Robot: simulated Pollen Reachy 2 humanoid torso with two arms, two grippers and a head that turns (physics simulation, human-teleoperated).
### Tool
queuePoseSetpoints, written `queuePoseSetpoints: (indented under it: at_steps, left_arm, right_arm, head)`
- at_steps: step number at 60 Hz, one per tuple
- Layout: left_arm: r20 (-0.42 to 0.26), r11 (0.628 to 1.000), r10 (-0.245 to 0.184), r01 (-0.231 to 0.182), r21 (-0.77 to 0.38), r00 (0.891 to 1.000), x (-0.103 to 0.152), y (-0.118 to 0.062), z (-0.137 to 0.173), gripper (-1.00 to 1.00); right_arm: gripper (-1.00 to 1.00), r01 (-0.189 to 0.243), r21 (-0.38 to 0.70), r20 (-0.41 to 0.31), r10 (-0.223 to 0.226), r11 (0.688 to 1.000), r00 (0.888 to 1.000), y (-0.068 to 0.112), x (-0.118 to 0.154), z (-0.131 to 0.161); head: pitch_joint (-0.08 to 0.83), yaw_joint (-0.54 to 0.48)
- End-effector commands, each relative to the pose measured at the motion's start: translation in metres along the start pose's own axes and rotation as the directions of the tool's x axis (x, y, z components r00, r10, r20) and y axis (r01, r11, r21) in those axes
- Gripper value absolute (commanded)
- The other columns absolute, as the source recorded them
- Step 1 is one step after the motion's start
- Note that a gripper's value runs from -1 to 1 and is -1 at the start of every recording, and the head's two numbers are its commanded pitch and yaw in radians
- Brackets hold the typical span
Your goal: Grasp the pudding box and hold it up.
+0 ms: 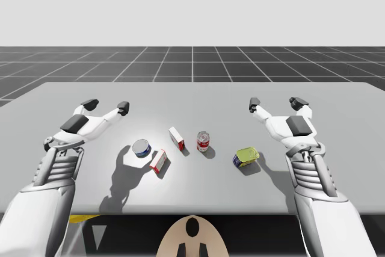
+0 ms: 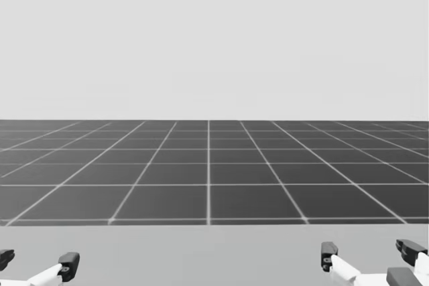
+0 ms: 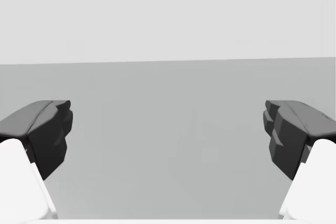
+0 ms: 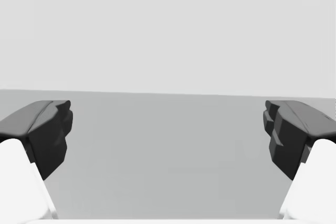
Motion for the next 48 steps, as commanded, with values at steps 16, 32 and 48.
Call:
queuePoseSetpoints:
  at_steps: [16,32,48]
  left_arm:
    - [-0.001,1.000,-0.010,0.010,0.010,1.000,0.0003,-0.0004,-0.0001,-1.00]
    - [-0.003,0.999,-0.034,0.034,0.008,0.999,-0.0019,-0.0016,-0.0013,-1.00]
    - [-0.008,0.999,-0.049,0.049,0.001,0.999,-0.0030,-0.0036,-0.0018,-1.00]
  right_arm:
    - [-1.00,0.007,-0.010,-0.004,-0.007,1.000,1.000,-0.0017,0.0004,-0.0003]
    - [-1.00,0.005,-0.010,-0.007,-0.005,1.000,1.000,0.0006,-0.0007,-0.0008]
    - [-1.00,0.002,-0.003,-0.019,-0.002,1.000,1.000,0.0024,-0.0013,-0.0008]
  head:
    - [0.146,-0.01]
    - [0.343,-0.01]
    - [0.521,0.04]
